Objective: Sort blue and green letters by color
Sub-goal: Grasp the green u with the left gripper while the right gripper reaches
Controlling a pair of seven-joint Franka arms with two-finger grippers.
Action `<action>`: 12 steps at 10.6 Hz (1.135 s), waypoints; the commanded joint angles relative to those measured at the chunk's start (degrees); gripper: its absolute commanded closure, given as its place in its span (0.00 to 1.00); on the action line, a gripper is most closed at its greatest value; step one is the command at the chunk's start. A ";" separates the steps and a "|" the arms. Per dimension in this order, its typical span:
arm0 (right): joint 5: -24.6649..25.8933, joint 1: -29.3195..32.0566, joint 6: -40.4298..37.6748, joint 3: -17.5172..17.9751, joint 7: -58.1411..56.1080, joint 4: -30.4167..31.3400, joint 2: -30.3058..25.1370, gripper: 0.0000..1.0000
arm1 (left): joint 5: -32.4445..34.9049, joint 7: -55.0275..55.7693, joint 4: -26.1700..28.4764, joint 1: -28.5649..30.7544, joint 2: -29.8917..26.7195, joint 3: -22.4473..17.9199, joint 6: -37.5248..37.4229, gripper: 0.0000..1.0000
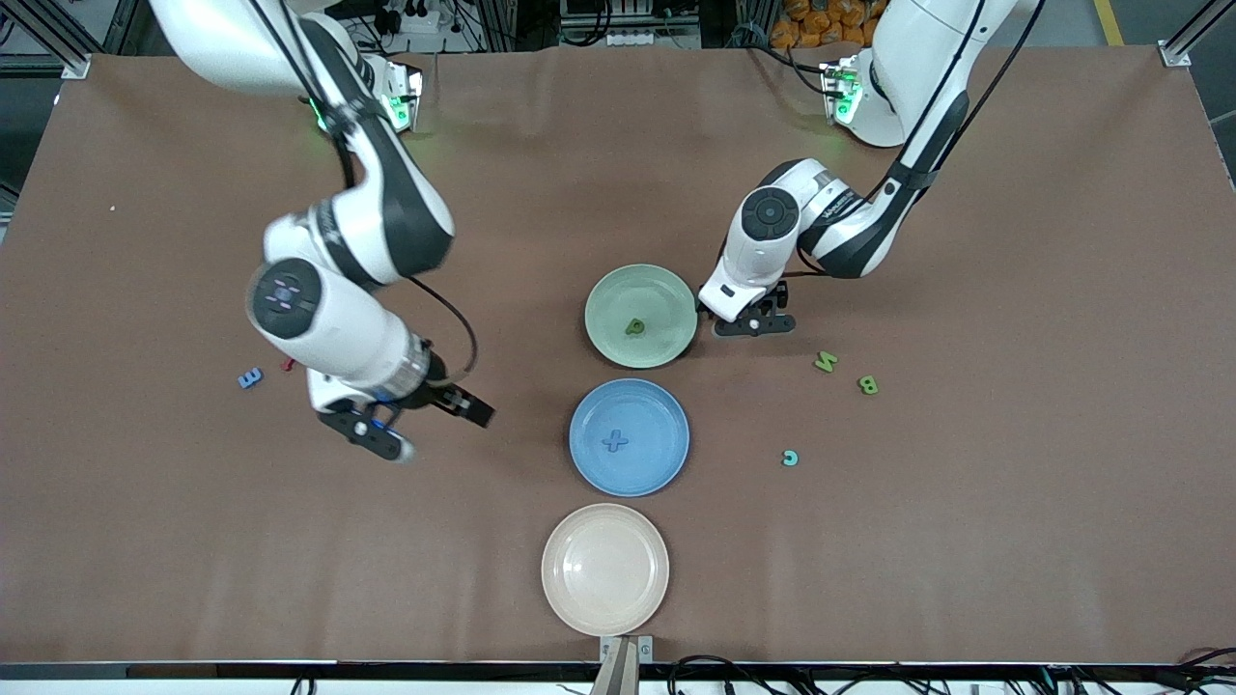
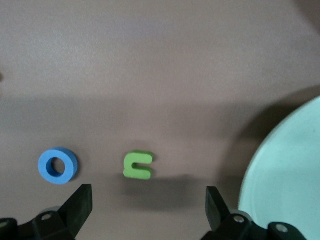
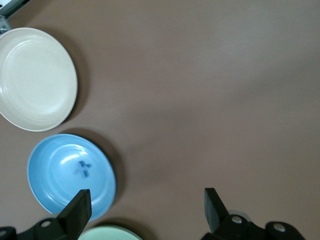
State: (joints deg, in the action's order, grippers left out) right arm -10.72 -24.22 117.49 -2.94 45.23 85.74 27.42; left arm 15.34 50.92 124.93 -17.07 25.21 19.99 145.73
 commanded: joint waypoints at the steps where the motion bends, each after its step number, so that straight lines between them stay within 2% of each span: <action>1: 2.01 4.69 -1.12 1.00 -9.25 17.75 -16.22 0.00 | 4.07 1.72 -0.21 1.16 1.33 0.13 2.88 0.00; 3: 5.16 8.64 -1.47 2.40 -14.70 25.15 -22.65 0.00 | 6.10 1.72 -0.04 1.86 1.69 0.13 3.42 0.00; 4: 6.66 11.54 -1.47 4.32 -16.55 28.31 -24.59 0.00 | 6.89 1.72 -0.03 1.95 1.77 0.13 3.42 0.00; 6: 9.31 14.81 -1.39 4.78 -21.99 33.16 -27.76 0.00 | 7.95 1.72 -0.03 1.96 2.21 0.13 3.42 0.00; 9: 9.40 18.85 -1.30 4.78 -29.91 36.51 -31.28 0.00 | 8.04 1.72 -0.21 1.87 3.44 0.22 4.20 0.00; 12: 9.48 23.77 0.45 4.78 -35.62 39.93 -32.08 0.00 | 8.04 1.64 -0.21 1.96 3.62 0.13 4.30 0.00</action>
State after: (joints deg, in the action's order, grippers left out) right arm -2.06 -4.72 115.42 0.59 13.51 120.92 -1.85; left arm 21.22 50.94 124.90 -15.50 28.46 19.95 149.06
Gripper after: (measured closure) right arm 0.000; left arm 0.000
